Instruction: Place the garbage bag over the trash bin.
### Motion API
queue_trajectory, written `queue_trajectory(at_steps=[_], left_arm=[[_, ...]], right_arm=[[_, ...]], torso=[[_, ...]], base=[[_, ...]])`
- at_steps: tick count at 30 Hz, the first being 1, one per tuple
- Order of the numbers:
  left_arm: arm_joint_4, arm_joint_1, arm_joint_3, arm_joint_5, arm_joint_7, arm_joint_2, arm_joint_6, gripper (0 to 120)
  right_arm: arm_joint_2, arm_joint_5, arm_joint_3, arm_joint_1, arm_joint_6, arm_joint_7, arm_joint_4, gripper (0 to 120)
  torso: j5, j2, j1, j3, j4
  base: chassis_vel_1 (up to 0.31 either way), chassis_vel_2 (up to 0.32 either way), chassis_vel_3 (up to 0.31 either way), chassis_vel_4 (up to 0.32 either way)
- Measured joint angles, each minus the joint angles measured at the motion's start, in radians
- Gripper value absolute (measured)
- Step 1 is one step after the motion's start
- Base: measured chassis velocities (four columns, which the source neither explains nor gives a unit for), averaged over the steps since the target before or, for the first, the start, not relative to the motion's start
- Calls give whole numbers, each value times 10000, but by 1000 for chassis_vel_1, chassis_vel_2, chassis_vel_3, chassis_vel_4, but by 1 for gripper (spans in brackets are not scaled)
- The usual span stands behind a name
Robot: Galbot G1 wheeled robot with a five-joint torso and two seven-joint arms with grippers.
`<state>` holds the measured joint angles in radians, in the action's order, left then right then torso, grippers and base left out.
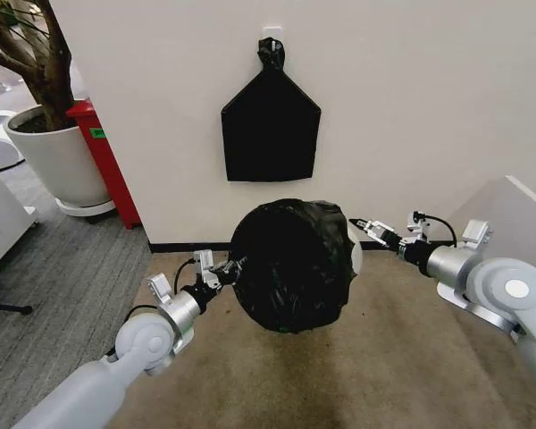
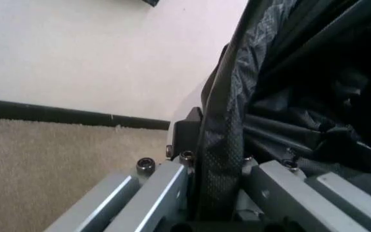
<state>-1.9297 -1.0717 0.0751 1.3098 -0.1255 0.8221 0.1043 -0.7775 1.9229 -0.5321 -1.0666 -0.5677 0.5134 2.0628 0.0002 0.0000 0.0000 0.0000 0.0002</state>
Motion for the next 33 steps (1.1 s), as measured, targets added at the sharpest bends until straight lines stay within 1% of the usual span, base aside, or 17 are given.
queue_trajectory(at_steps=[3,4,5,8,10,12,13,14,17,18,19,20,21,25,27,31,33], left_arm=[[202,179,0,366,620,167,-8,0],[331,290,1,627,986,277,-28,0],[331,290,1,627,986,277,-28,0],[624,559,29,1585,1972,581,-70,0],[692,616,92,2188,2395,680,-35,0],[697,624,105,2309,2478,696,-23,0],[703,659,154,2874,2839,762,37,0],[710,719,210,3688,3417,850,170,0],[762,822,252,4758,4260,958,418,0],[801,863,273,5293,4619,998,563,0],[835,885,287,5632,4831,1026,640,0],[835,885,287,5632,4831,1026,640,0],[912,910,309,6144,5092,1055,787,0],[1154,923,355,7424,5741,1110,1264,0],[1175,913,358,7657,5873,1138,1363,0],[1363,881,280,7965,6154,1331,1645,0],[1376,894,246,7985,6156,1369,1691,0]], right_arm=[[-38,116,-186,-178,234,80,176,100],[-51,48,-267,-288,358,118,347,100],[-51,48,-267,-288,358,118,347,100],[-124,-378,-722,-980,608,169,1219,100],[-249,-756,-919,-1447,601,60,1793,100],[-304,-859,-950,-1565,594,31,1949,100],[-507,-1270,-979,-1898,535,-25,2389,100],[-811,-2158,-926,-2312,511,-213,2845,100],[-1276,-3503,-743,-2859,504,-928,3181,100],[-1446,-3900,-678,-3008,503,-1161,3206,100],[-1578,-4084,-652,-3085,503,-1233,3230,100],[-1578,-4084,-652,-3085,503,-1233,3230,100],[-1819,-4303,-647,-3201,503,-1264,3307,100],[-2492,-5496,-457,-3728,530,-1199,3610,100],[-2668,-5643,-360,-3823,528,-980,3668,100],[-3390,-5750,-38,-3944,467,107,3590,100],[-3502,-5772,1,-3956,459,210,3478,100]], torso=[[-1,0,0,0,-1],[-2,0,0,0,-2],[-2,0,0,0,-2],[-7,0,0,0,-2],[-5,0,0,0,-4],[-4,1,0,0,-4],[-5,1,0,-1,-4],[-3,0,0,-1,-1],[-4,0,0,-1,-3],[-3,0,0,-1,-3],[-2,0,0,-1,-3],[-2,0,0,-1,-3],[-3,1,0,-1,-2],[-3,0,0,-1,-1],[-3,0,0,-1,-3],[-4,0,0,-1,0],[-5,0,0,0,0]], base=[[0,0,0,0],[0,0,0,0],[0,0,0,0],[0,0,0,0],[0,0,0,0],[0,0,0,0],[0,0,0,0],[0,0,0,0],[0,0,0,0],[0,0,0,0],[0,0,0,0],[0,0,0,0],[0,0,0,0],[0,0,0,0],[0,0,0,0],[0,0,0,0],[0,0,0,0]])
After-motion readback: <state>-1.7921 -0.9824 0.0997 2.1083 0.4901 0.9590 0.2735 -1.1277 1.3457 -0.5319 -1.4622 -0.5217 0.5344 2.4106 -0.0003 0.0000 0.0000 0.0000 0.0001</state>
